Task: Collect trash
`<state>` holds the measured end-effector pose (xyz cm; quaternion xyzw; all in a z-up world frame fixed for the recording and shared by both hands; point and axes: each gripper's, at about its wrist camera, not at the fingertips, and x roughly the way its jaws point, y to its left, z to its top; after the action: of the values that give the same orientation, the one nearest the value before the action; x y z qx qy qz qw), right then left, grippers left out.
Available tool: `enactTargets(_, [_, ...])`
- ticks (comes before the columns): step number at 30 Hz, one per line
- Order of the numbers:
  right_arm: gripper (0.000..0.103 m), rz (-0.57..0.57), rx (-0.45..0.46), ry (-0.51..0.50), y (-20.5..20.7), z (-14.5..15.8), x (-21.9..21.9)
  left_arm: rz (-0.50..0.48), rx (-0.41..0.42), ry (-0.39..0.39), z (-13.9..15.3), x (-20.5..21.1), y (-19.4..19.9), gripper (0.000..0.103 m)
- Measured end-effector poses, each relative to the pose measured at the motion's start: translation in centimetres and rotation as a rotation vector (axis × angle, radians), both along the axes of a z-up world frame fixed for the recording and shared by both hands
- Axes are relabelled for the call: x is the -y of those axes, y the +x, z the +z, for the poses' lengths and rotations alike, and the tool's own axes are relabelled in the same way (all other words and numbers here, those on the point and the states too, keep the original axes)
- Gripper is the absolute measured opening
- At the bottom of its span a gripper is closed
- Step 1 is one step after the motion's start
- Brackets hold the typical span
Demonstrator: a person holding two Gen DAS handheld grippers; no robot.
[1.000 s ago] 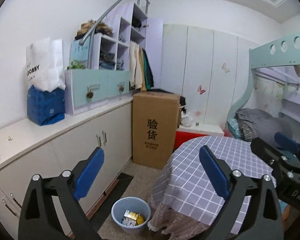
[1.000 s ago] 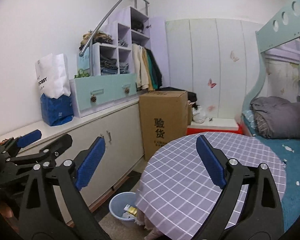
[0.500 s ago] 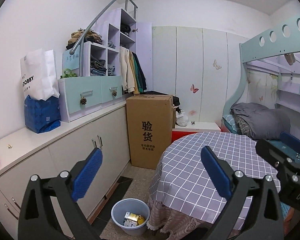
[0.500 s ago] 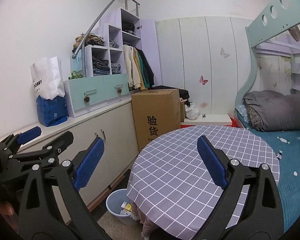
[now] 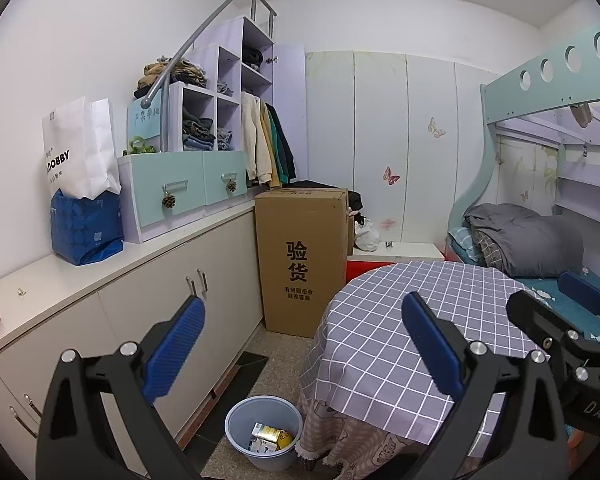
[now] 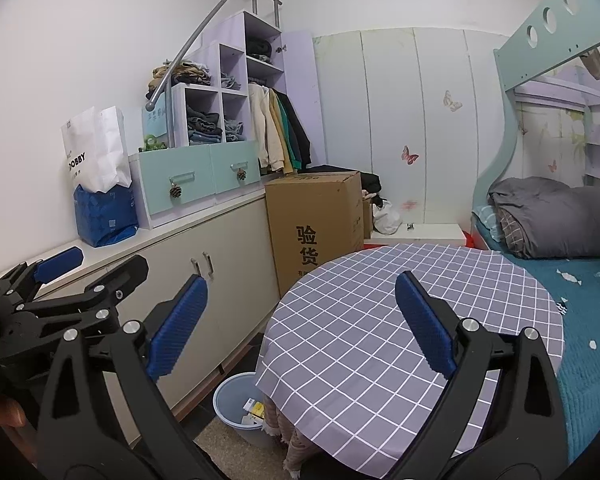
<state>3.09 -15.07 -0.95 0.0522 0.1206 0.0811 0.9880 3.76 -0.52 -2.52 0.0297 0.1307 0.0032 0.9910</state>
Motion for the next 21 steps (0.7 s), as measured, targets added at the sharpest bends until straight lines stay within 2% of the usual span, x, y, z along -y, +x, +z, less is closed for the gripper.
enactTargets(21, [0.093, 0.017, -0.008, 0.0, 0.46, -0.26, -0.01, -0.001, 0.002, 0.004, -0.13, -0.02, -0.08, 0.097])
